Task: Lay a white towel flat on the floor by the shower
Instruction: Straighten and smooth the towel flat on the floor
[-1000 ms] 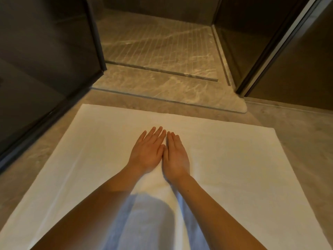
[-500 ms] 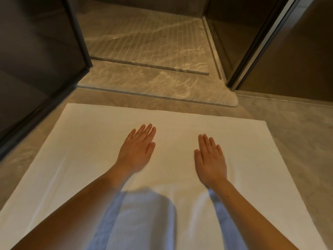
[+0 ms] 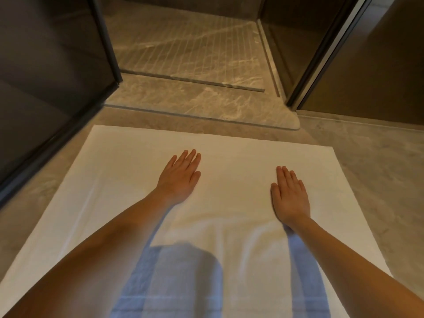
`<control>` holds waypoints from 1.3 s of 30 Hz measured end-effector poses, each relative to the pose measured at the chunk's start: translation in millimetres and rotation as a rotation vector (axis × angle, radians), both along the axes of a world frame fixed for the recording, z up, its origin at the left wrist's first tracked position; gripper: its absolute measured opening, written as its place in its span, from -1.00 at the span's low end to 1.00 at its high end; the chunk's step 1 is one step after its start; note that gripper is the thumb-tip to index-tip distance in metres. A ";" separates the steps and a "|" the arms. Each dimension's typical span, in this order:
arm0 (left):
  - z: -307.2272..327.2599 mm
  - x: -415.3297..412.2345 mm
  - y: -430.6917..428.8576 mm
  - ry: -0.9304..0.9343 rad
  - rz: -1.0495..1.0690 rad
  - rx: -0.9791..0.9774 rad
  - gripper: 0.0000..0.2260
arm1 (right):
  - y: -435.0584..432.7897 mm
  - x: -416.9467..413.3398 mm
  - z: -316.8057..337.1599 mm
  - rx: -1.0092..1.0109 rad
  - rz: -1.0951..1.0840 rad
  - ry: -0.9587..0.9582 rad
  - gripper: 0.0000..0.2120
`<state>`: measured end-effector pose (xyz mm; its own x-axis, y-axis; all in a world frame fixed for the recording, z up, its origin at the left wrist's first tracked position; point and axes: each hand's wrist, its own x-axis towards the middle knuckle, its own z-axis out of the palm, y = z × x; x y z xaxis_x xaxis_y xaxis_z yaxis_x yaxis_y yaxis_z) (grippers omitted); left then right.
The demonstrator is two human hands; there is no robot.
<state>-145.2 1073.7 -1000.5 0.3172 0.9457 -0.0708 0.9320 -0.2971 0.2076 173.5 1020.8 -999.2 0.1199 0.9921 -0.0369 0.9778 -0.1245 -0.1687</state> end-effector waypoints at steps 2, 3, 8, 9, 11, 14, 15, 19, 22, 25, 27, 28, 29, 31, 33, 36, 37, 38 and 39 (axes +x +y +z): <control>9.2 -1.8 -4.0 -0.005 -0.008 -0.037 -0.50 | 0.9 -0.7 3.6 -0.040 -0.004 -0.014 -0.46; 12.3 -3.8 -10.0 -0.020 0.000 -0.020 -0.50 | 2.1 -1.6 6.8 -0.073 -0.011 -0.033 -0.46; 9.2 -22.3 -76.4 0.009 -0.061 0.098 -0.46 | -9.4 -54.3 35.2 0.047 -0.126 0.210 -0.50; 5.8 -28.0 -88.3 0.035 -0.062 0.103 -0.45 | -19.4 -77.9 38.9 0.102 -0.120 0.316 -0.52; 0.7 -38.6 -105.0 0.060 -0.035 0.097 -0.44 | -47.5 -131.9 42.3 0.141 -0.039 0.474 -0.54; -3.6 -45.4 -116.6 0.031 0.003 0.080 -0.44 | -86.7 -201.3 39.3 0.133 0.072 0.632 -0.53; -4.0 -45.9 -117.4 0.015 0.004 0.078 -0.44 | -93.1 -217.9 36.6 0.117 0.091 0.659 -0.53; -6.4 -46.9 -118.7 0.106 -0.023 0.099 -0.44 | -92.9 -245.7 20.7 0.032 0.193 0.531 -0.51; -5.2 -47.5 -117.1 0.068 -0.006 0.107 -0.46 | -89.0 -231.1 8.7 0.020 0.262 0.292 -0.49; -4.0 -47.6 -117.1 0.021 0.008 0.111 -0.47 | -94.7 -202.4 -0.9 0.006 0.255 0.179 -0.46; -4.9 -47.3 -117.6 0.018 0.014 0.117 -0.47 | -98.7 -179.4 -4.5 0.010 0.224 0.147 -0.45; -5.0 -47.2 -117.6 0.018 0.013 0.117 -0.47 | -100.1 -167.2 -5.4 0.008 0.205 0.134 -0.45; -4.8 -47.0 -117.7 0.017 0.012 0.116 -0.46 | -101.3 -154.5 -5.7 0.006 0.182 0.118 -0.44; -3.8 -46.3 -117.7 0.007 0.017 0.105 -0.44 | -103.6 -128.9 -5.3 0.001 0.131 0.081 -0.44; -2.8 -45.8 -118.3 -0.013 0.026 0.093 -0.44 | -106.3 -103.9 -3.6 0.000 0.081 0.049 -0.44; -2.7 -45.6 -119.5 -0.024 0.027 0.083 -0.44 | -111.6 -64.4 -0.6 0.011 -0.012 0.021 -0.44; -3.0 -46.1 -119.4 -0.017 0.026 0.082 -0.45 | -113.6 -51.1 0.0 0.012 -0.047 0.018 -0.46; -3.1 -46.8 -119.3 -0.010 0.024 0.081 -0.45 | -115.2 -39.8 0.4 0.009 -0.080 0.022 -0.46; -3.2 -47.1 -119.3 -0.009 0.021 0.080 -0.45 | -116.7 -31.1 1.0 0.003 -0.105 0.027 -0.46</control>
<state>-192.3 954.4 -1003.7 0.2977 0.9546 0.0076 0.9364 -0.2936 0.1922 142.4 904.1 -998.1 0.2225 0.9742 -0.0385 0.9544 -0.2257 -0.1954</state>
